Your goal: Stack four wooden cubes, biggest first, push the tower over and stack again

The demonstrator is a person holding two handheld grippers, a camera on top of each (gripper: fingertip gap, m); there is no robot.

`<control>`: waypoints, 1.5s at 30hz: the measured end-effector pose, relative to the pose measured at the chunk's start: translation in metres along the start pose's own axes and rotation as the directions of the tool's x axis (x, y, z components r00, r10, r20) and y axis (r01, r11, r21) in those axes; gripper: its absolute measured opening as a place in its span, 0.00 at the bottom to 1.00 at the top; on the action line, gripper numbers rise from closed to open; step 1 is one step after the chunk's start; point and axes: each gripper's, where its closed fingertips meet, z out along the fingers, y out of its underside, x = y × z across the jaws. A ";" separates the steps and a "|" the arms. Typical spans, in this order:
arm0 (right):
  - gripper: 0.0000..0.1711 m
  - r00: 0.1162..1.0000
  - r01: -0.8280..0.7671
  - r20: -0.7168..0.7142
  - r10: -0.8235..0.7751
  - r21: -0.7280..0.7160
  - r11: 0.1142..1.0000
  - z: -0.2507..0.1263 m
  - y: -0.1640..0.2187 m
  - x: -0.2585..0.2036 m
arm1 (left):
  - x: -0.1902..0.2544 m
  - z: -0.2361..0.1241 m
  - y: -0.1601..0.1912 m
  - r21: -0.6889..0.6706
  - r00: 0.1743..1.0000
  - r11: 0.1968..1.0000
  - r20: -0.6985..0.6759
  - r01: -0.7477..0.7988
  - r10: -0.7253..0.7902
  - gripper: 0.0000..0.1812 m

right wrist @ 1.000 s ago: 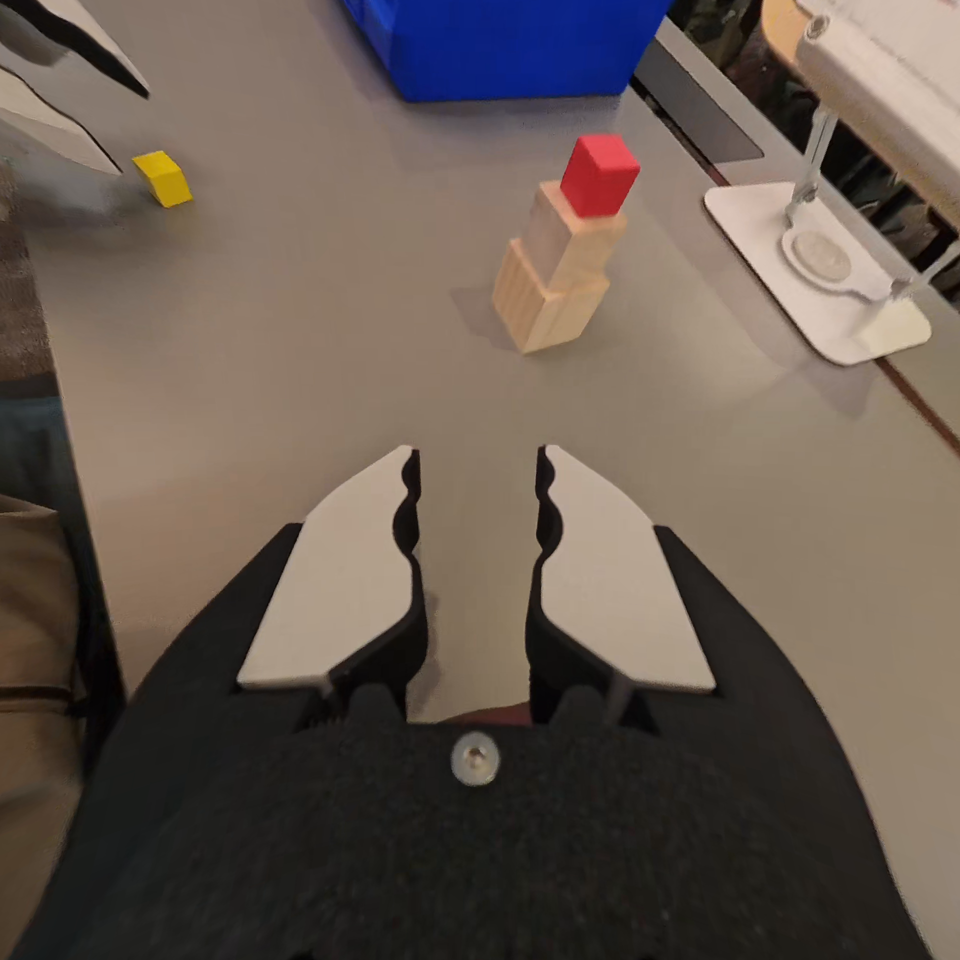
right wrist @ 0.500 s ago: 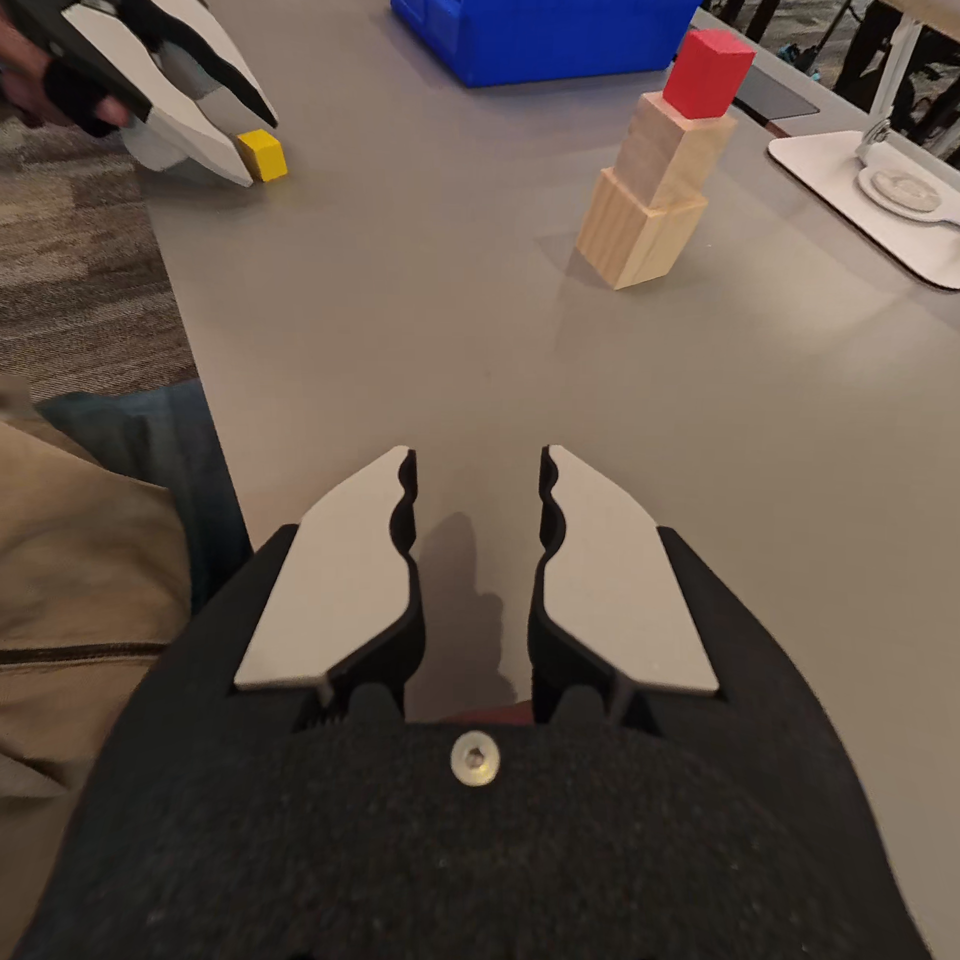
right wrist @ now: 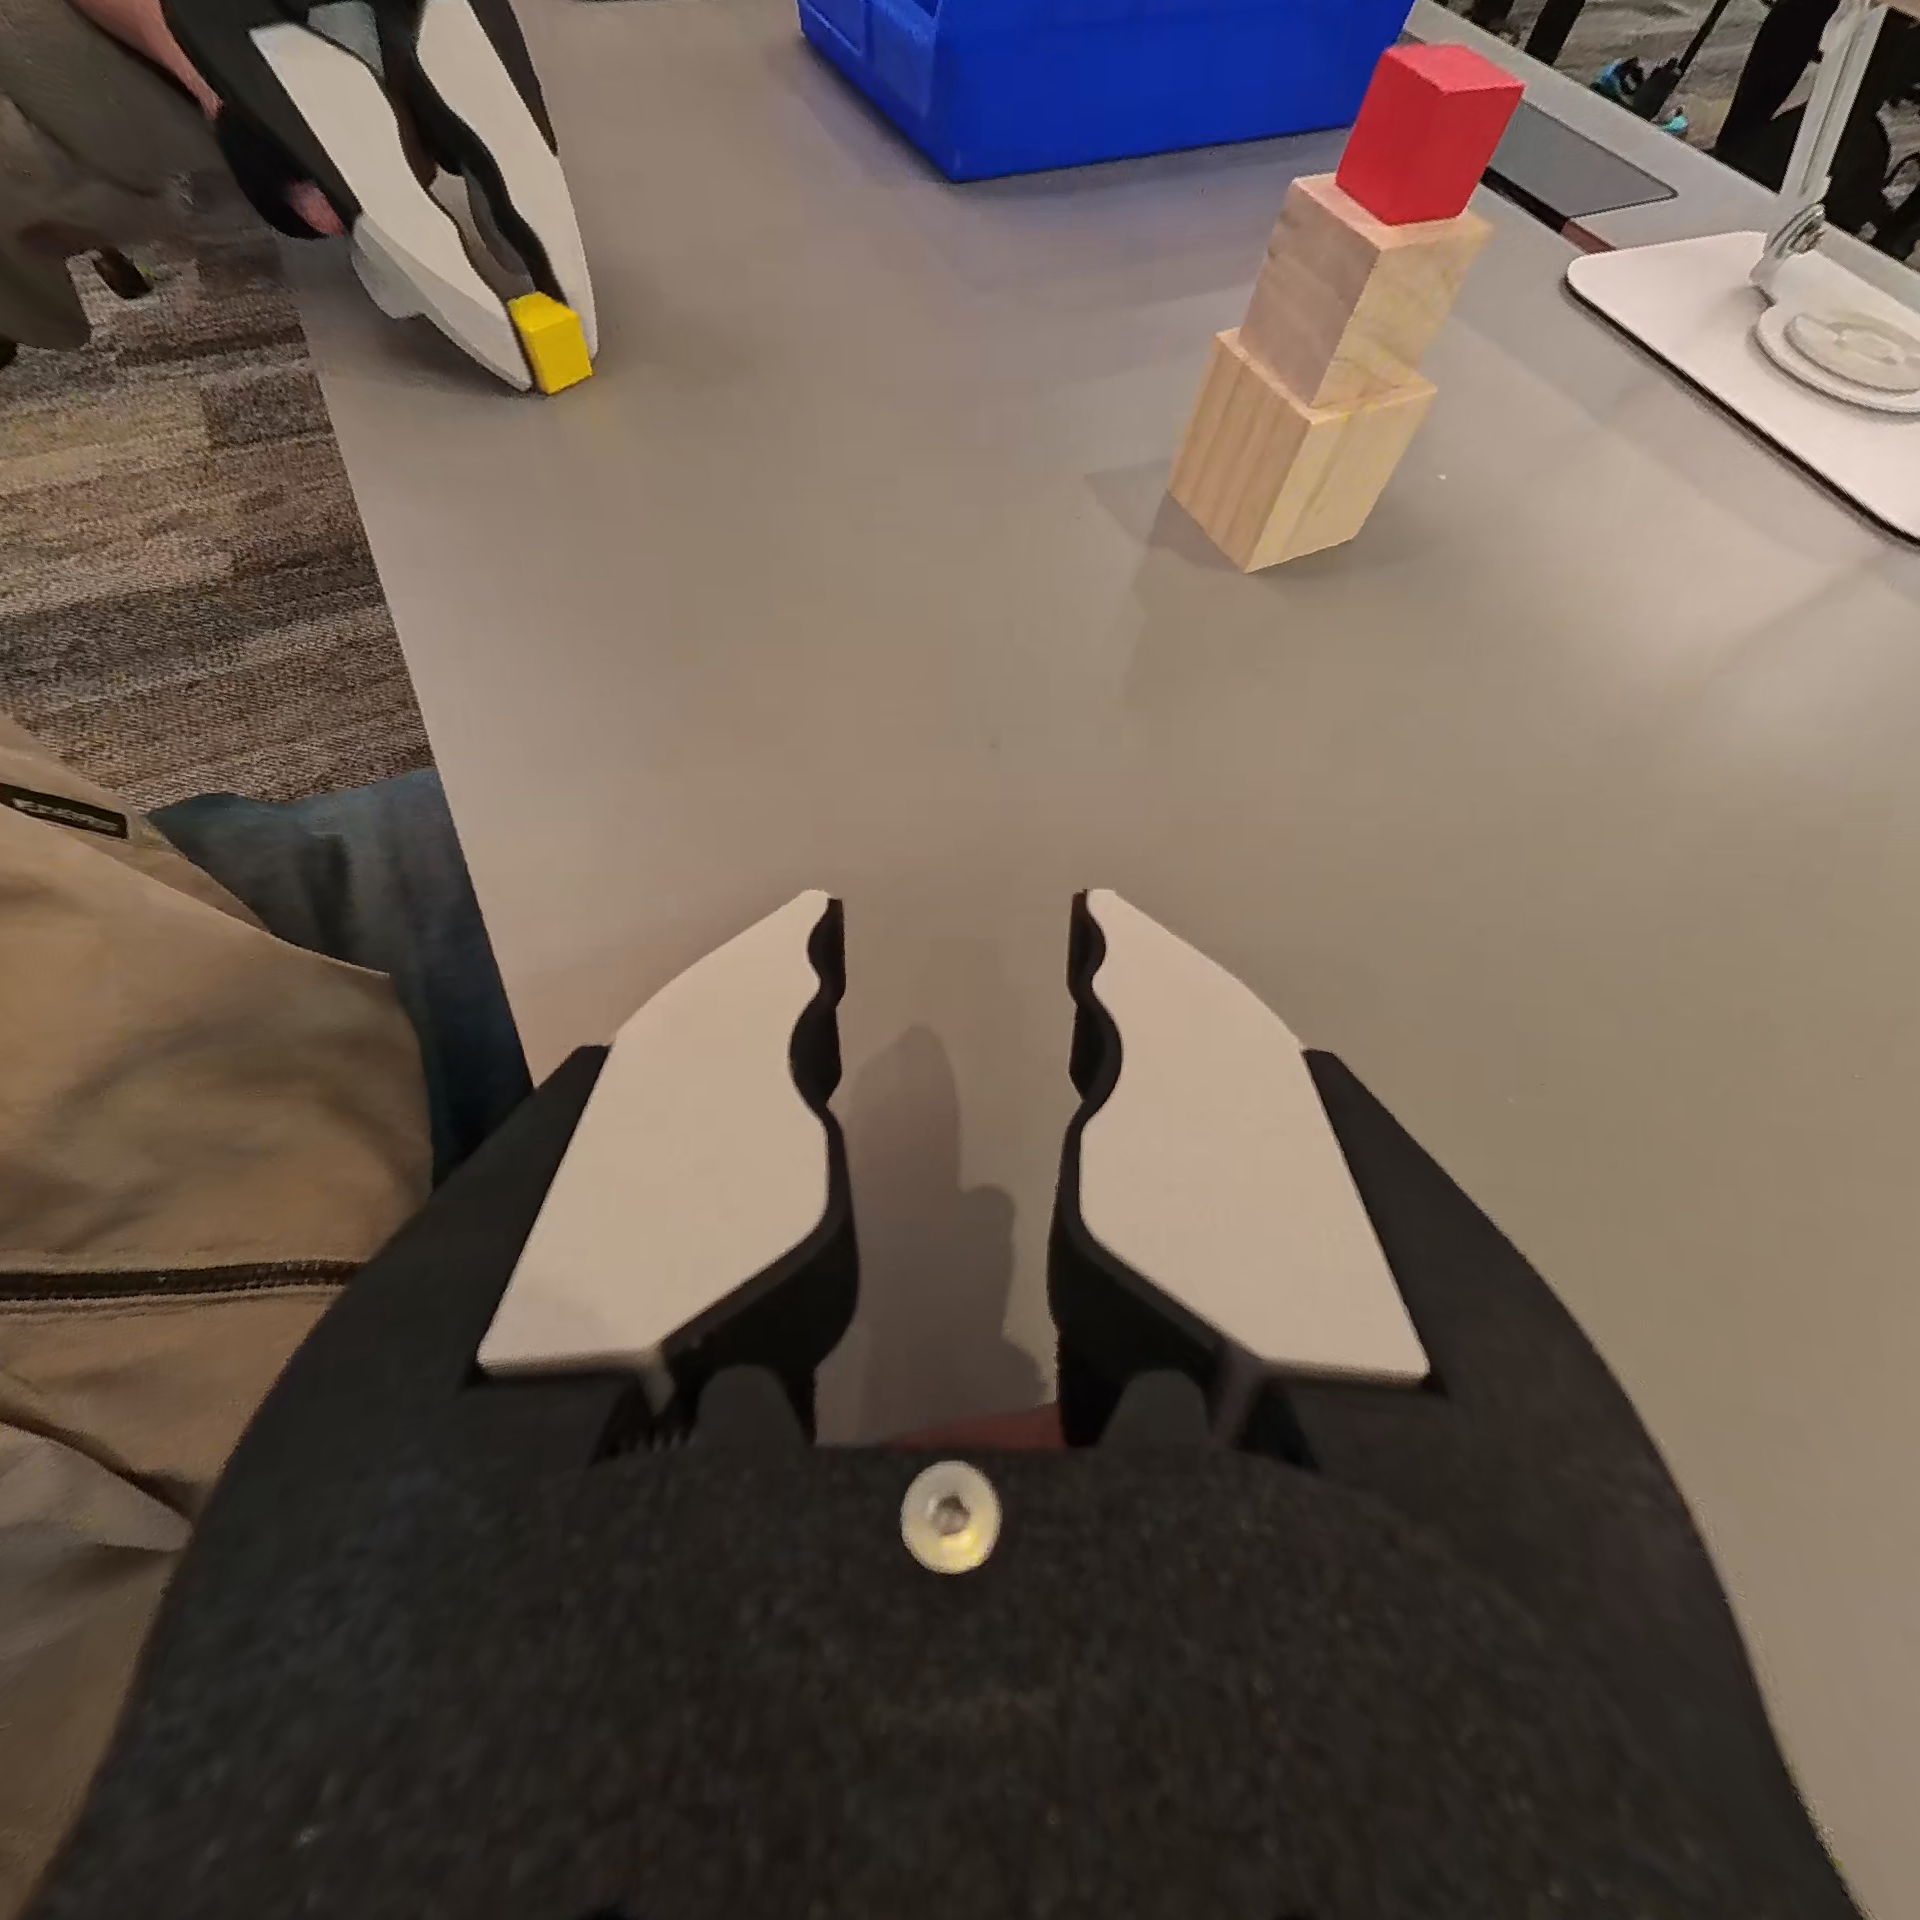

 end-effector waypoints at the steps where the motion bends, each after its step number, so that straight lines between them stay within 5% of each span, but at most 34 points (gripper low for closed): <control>1: 0.24 1.000 -0.001 -0.004 0.001 -0.001 1.000 0.000 0.001 0.001 | 0.000 0.000 0.000 -0.001 1.000 1.000 0.004 -0.013 0.013 0.12; 8: 0.23 1.000 -0.010 -0.022 0.010 -0.015 1.000 0.000 0.004 0.006 | -0.005 -0.013 -0.025 0.086 0.994 0.995 0.104 -0.052 0.043 0.12; 16: 0.24 0.996 -0.052 -0.071 0.051 -0.006 0.999 0.001 0.006 0.016 | -0.023 -0.048 -0.126 0.204 0.958 0.952 0.221 -0.228 0.182 0.12; 25: 0.24 0.998 -0.038 -0.052 0.037 -0.017 0.999 0.012 0.007 0.010 | -0.103 -0.003 -0.253 0.028 0.903 0.903 0.018 -0.429 0.429 0.12; 29: 0.24 0.998 -0.033 -0.050 0.031 -0.028 0.999 0.014 0.010 0.008 | -0.112 0.017 -0.267 0.005 0.893 0.905 -0.159 -0.426 0.421 0.12; 45: 0.23 0.998 -0.049 -0.046 0.048 -0.028 0.998 0.009 0.013 0.011 | -0.124 0.054 -0.253 -0.078 0.873 0.890 -0.248 -0.449 0.419 0.12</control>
